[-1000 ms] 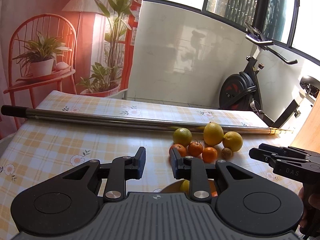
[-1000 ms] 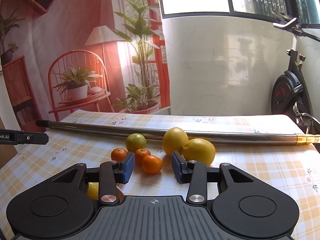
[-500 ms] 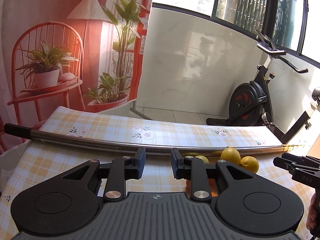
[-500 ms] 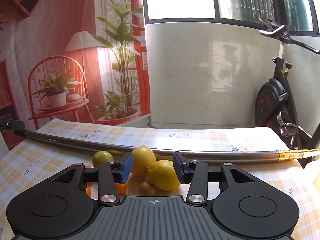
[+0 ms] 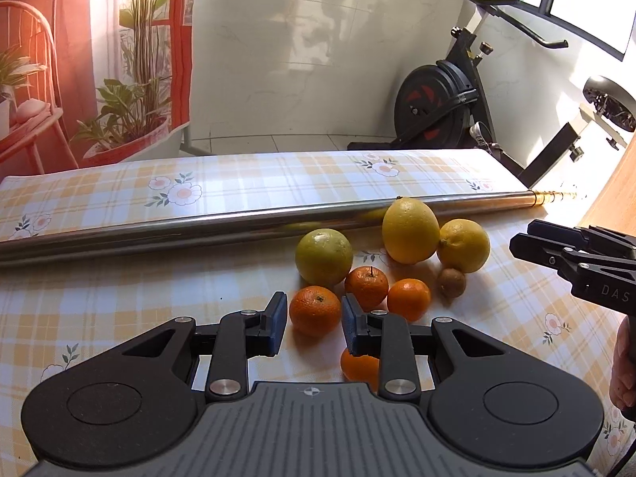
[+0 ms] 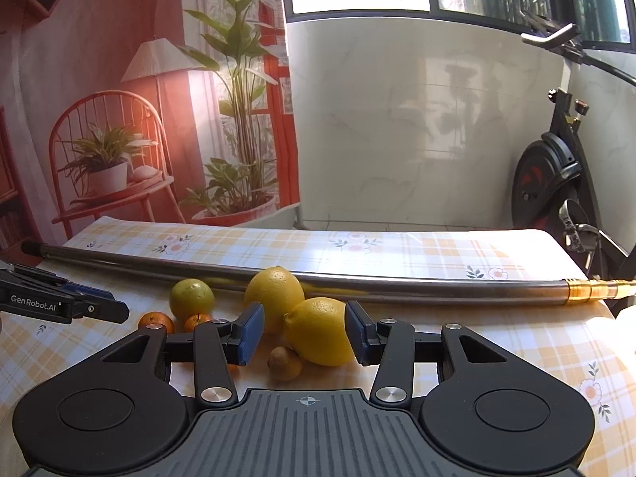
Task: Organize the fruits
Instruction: 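Grasp a mandarin with the left gripper while the right gripper grasps a lemon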
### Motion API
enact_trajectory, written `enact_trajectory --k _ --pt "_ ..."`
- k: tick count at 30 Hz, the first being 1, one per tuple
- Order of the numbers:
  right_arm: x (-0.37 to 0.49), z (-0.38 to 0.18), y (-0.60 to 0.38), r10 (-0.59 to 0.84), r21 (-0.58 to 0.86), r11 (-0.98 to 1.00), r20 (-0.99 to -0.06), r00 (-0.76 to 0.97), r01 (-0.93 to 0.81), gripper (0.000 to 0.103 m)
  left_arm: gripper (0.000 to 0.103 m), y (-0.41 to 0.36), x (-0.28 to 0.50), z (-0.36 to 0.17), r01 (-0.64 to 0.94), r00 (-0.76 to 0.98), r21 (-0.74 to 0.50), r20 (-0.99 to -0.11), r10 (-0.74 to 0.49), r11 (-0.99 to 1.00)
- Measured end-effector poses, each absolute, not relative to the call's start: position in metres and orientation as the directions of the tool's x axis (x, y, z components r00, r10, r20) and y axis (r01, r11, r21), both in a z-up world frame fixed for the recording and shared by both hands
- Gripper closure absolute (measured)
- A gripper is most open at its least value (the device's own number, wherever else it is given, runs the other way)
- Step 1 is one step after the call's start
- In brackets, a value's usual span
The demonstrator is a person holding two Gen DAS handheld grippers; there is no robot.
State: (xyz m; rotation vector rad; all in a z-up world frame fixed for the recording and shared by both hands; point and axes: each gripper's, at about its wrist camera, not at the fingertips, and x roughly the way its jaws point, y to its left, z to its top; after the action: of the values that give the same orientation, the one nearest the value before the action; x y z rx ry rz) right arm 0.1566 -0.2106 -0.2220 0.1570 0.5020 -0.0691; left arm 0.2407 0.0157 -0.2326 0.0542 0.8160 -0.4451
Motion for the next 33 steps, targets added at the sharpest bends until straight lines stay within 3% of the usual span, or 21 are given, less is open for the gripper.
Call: enact_trajectory --k 7,9,24,29,33 --pt "0.161 -0.232 -0.214 -0.024 0.137 0.985 -0.507 0.861 0.108 0.061 0.071 0.01 0.265 -0.251 0.399 0.548 -0.12 -0.763 -0.342 0.909" --pt "0.162 -0.235 -0.214 -0.023 0.138 0.984 -0.511 0.859 0.109 0.061 0.064 0.01 0.269 -0.254 0.399 0.542 -0.134 -0.764 -0.351 0.907" --pt "0.177 -0.248 -0.222 -0.037 0.112 0.987 -0.542 0.84 0.115 0.059 0.065 0.0 0.278 -0.261 0.405 0.538 -0.096 -0.779 -0.322 0.909" --pt "0.191 -0.253 -0.23 -0.022 0.123 0.987 -0.549 0.835 0.107 0.046 0.065 0.007 0.268 -0.248 0.377 0.576 -0.131 -0.742 -0.343 0.917" --pt "0.205 -0.257 -0.232 0.003 0.137 0.987 -0.555 0.832 0.088 0.043 0.065 0.009 0.26 -0.235 0.36 0.618 -0.126 -0.71 -0.338 0.924"
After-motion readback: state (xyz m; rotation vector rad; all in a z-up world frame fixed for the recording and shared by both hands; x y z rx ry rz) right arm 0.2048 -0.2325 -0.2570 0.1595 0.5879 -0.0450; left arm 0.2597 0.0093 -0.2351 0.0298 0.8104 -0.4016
